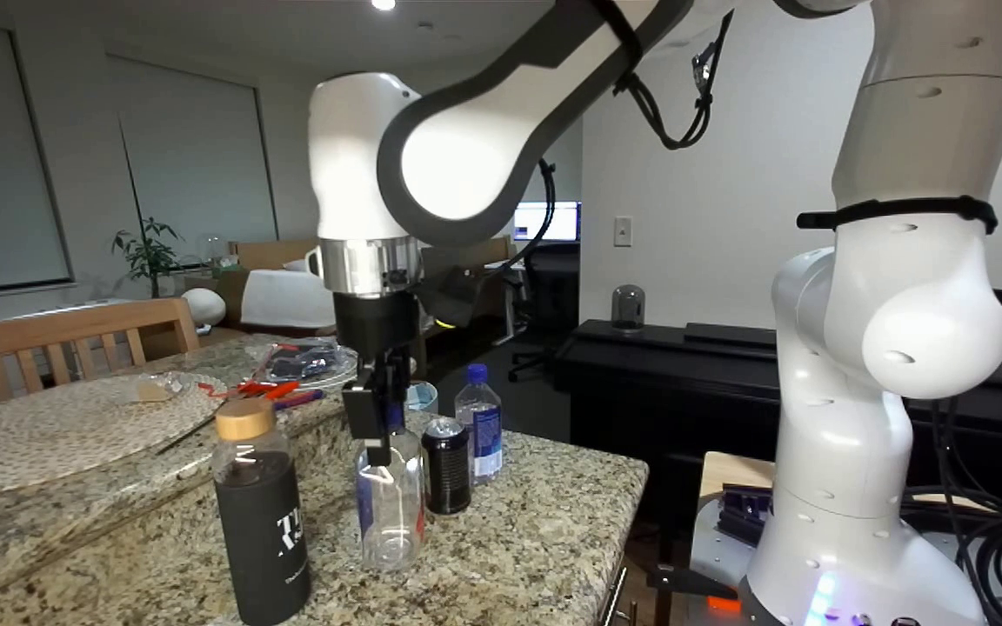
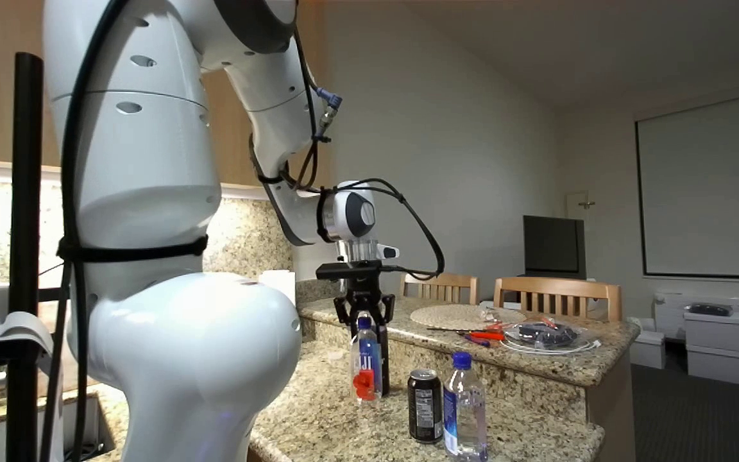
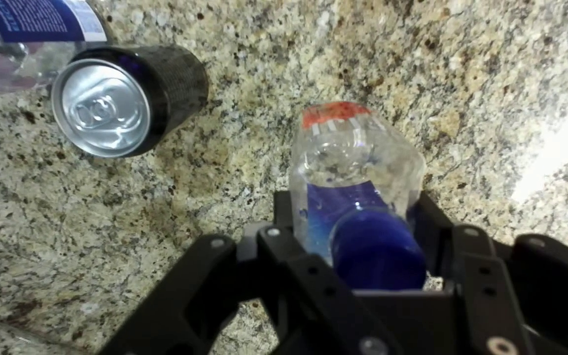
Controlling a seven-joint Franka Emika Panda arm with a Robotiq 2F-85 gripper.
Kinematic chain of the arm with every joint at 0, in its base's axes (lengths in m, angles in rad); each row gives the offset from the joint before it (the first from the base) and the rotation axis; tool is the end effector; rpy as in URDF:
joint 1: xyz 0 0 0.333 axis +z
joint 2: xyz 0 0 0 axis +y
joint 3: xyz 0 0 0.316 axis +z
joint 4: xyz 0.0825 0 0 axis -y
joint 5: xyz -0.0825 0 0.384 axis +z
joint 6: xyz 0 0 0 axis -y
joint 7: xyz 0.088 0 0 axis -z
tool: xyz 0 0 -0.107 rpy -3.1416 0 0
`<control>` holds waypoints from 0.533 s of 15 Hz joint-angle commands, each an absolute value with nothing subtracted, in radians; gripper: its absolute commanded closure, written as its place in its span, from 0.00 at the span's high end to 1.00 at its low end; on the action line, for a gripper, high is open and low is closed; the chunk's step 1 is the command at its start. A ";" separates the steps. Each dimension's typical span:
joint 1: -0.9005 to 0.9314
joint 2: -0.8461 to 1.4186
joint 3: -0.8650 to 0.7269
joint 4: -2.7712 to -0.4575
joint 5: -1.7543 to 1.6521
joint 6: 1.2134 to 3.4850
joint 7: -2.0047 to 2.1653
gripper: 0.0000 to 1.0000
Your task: Move the left transparent bottle to the right, the move the can to the left
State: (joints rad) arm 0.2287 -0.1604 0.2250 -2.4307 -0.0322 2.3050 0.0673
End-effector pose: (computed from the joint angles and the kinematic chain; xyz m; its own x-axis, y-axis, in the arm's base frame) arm 0.4225 0.2052 0.3683 0.9181 0.3950 0.0336 0.3928 -0.9178 0.0580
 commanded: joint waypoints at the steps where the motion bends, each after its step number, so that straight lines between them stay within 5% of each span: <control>1: 0.224 -0.246 0.228 -2.434 -0.043 2.227 0.080 0.34; 8: 0.214 -0.305 0.233 -2.358 -0.061 2.101 0.097 0.34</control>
